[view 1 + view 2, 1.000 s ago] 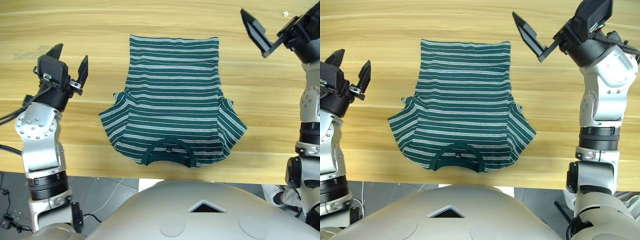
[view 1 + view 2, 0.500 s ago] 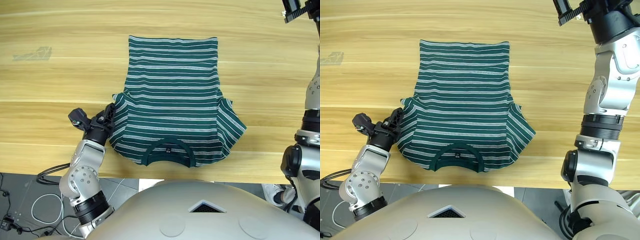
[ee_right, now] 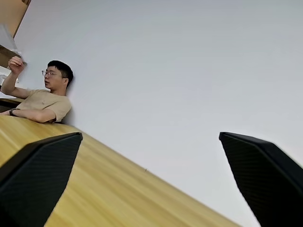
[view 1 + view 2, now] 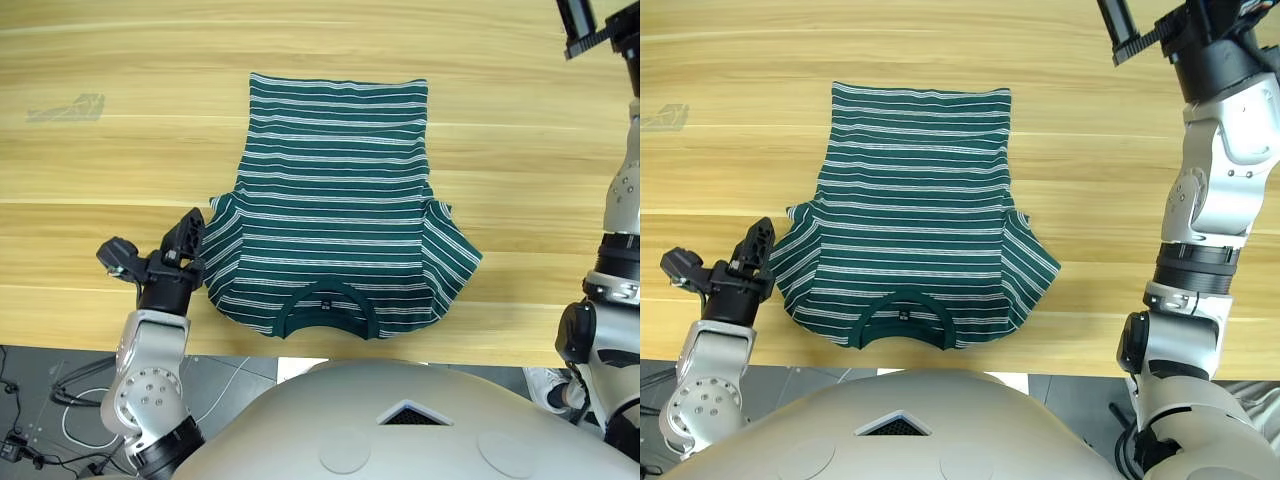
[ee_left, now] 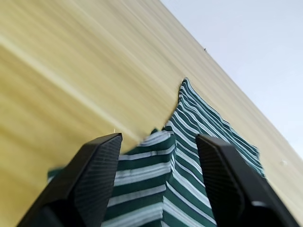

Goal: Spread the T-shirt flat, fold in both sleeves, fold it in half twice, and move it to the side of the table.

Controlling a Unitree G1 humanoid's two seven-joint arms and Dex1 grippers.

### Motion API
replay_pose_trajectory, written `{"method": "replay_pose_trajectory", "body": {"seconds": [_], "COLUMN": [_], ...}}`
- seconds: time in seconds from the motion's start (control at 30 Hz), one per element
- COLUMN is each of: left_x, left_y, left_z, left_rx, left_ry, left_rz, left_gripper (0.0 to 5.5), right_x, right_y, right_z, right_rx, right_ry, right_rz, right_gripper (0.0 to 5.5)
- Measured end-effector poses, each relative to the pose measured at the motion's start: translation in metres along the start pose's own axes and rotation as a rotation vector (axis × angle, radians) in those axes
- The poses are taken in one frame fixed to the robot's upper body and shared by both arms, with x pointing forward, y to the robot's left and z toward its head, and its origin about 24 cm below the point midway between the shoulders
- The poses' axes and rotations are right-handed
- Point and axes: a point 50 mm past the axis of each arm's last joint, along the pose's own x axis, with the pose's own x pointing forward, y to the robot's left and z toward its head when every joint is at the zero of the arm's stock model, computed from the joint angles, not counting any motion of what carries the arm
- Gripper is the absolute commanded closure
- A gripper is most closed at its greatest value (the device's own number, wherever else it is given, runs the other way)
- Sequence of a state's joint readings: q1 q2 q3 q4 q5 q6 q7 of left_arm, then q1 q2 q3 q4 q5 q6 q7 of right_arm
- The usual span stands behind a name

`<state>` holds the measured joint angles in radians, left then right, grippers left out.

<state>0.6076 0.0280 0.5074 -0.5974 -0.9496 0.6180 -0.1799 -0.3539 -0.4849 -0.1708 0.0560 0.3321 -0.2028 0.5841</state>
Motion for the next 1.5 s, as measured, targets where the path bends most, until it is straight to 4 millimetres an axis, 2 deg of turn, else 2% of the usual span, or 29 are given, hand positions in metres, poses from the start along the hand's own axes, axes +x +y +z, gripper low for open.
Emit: {"method": "replay_pose_trajectory", "body": {"seconds": [0.17,0.33,0.43,0.57,0.7,0.8,0.97,1.2,1.4,1.5], "left_x": [-0.019,-0.032,-0.036,-0.032,-0.030,-0.029,-0.011,0.004,0.007,0.008], "left_y": [-0.004,0.029,0.036,0.040,0.035,0.036,0.041,0.043,0.043,0.043], "left_z": [0.004,0.020,0.017,0.000,-0.013,-0.015,-0.010,-0.015,-0.018,-0.020], "left_rx": [-0.003,0.108,0.119,0.188,0.188,0.203,0.257,0.277,0.299,0.289], "left_ry": [0.010,0.021,0.043,0.155,0.224,0.231,0.202,0.182,0.180,0.178], "left_rz": [-0.074,0.081,0.117,0.139,0.072,0.054,0.047,0.029,0.022,0.016], "left_gripper": [2.62,2.62,2.62,2.62,2.62,2.62,2.62,2.62,3.37,3.92], "right_x": [-0.024,-0.055,-0.066,-0.063,-0.066,-0.066,-0.067,-0.065,-0.066,-0.066], "right_y": [0.005,0.006,0.005,0.008,0.011,0.013,0.017,0.023,0.024,0.024], "right_z": [-0.005,0.001,0.000,0.005,0.002,0.001,-0.001,-0.004,-0.008,-0.009], "right_rx": [0.014,-0.002,0.006,0.001,0.009,0.016,0.029,0.043,0.054,0.052], "right_ry": [0.073,0.133,0.170,0.158,0.178,0.183,0.188,0.194,0.207,0.206], "right_rz": [-0.014,-0.065,-0.091,-0.088,-0.093,-0.090,-0.084,-0.066,-0.061,-0.061], "right_gripper": [0.14,0.14,0.14,0.14,0.14,0.14,0.14,0.14,0.10,0.10]}}
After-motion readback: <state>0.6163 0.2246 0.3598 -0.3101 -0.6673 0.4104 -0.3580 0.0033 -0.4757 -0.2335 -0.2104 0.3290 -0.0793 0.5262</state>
